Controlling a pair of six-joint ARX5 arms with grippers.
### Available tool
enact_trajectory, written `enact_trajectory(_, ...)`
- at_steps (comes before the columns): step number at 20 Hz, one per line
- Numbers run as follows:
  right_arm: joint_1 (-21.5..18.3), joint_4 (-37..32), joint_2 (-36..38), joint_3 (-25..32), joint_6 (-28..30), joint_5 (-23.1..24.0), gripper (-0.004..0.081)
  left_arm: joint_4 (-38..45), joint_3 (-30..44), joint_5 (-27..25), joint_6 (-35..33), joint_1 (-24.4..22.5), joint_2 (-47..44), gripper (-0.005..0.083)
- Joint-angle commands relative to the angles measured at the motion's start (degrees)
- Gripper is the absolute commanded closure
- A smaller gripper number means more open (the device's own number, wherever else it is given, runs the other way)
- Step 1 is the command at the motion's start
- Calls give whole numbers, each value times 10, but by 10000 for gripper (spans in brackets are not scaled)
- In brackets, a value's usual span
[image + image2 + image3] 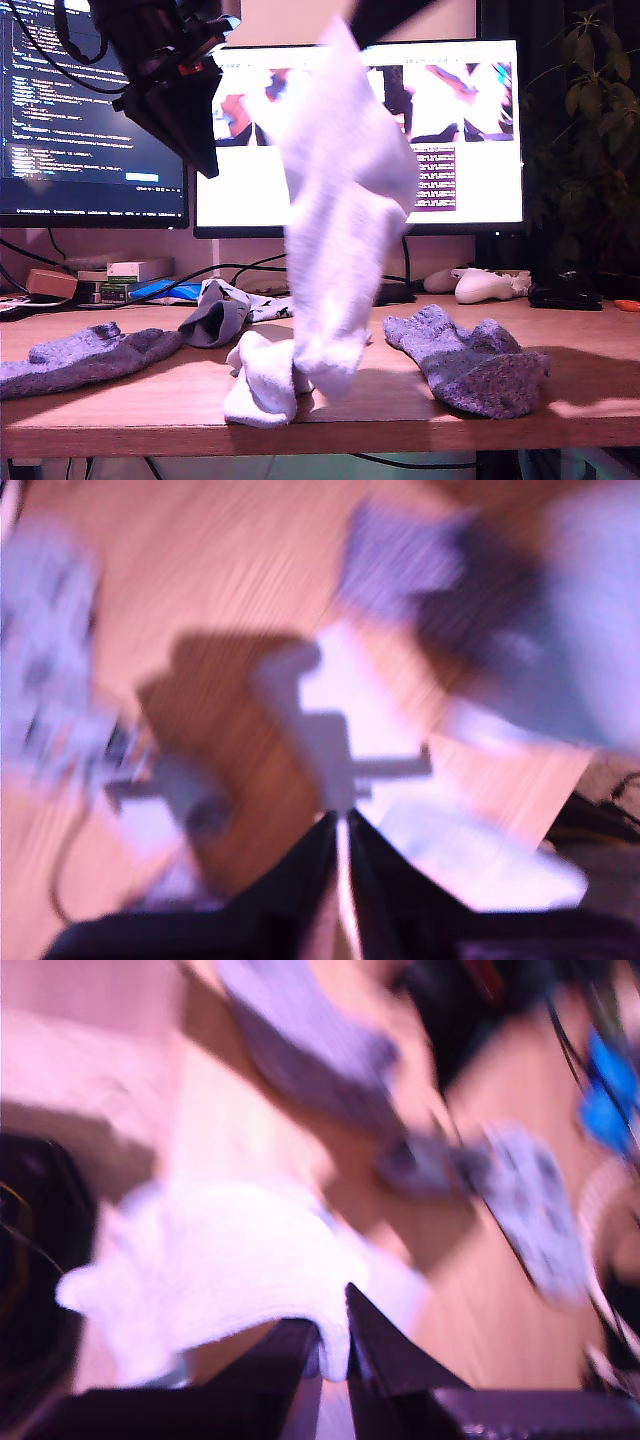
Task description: Pair up the socks based on colour and pattern, by placing them on top of one another
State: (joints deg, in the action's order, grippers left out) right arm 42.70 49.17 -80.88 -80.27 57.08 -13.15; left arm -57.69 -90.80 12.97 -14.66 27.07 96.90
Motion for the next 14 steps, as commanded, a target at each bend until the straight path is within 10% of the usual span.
enact_trajectory(1, 12, -2, 20, -3, -3, -5, 782, 2, -2, 7, 4, -2, -29, 793)
enact_trajectory(14, 42, -17, 21, -28, -18, -65, 782, 12, -2, 12, 3, -10, -36, 793)
